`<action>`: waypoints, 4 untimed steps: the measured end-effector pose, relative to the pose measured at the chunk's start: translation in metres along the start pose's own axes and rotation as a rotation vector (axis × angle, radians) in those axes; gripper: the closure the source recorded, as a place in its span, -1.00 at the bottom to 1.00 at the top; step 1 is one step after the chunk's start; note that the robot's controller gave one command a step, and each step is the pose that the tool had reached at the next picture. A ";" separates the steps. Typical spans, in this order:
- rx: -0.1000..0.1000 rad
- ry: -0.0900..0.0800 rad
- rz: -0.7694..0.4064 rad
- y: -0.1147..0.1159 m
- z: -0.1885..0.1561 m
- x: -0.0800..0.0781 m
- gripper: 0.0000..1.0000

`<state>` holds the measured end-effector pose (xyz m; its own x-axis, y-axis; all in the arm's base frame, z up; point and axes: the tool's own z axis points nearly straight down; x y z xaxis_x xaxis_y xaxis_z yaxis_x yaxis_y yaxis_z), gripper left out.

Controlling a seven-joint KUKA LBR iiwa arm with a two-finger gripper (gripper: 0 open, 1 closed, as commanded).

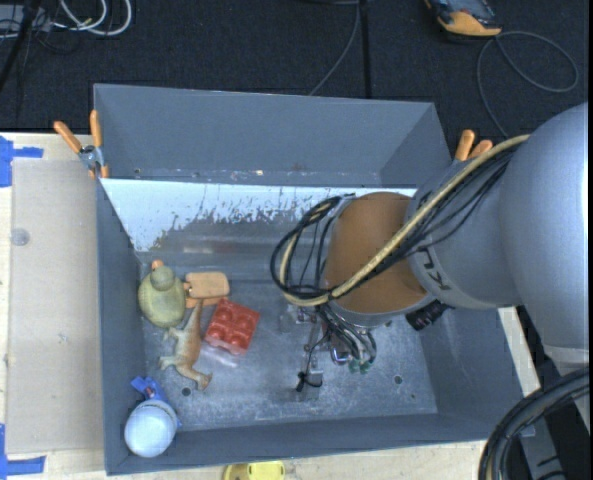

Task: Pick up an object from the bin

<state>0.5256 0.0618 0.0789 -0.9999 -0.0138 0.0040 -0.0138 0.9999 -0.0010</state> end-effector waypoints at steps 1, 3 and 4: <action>-0.004 0.004 0.000 0.041 -0.011 -0.013 -1.00; -0.002 0.007 -0.029 0.069 -0.002 -0.055 -1.00; -0.004 -0.003 -0.311 0.124 0.009 -0.026 1.00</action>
Offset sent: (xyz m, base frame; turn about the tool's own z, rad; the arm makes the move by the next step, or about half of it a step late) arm 0.0424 0.0690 -0.0089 -0.0122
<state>0.5495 0.1860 0.0699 -0.9479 -0.3187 0.0010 -0.3187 0.9479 0.0037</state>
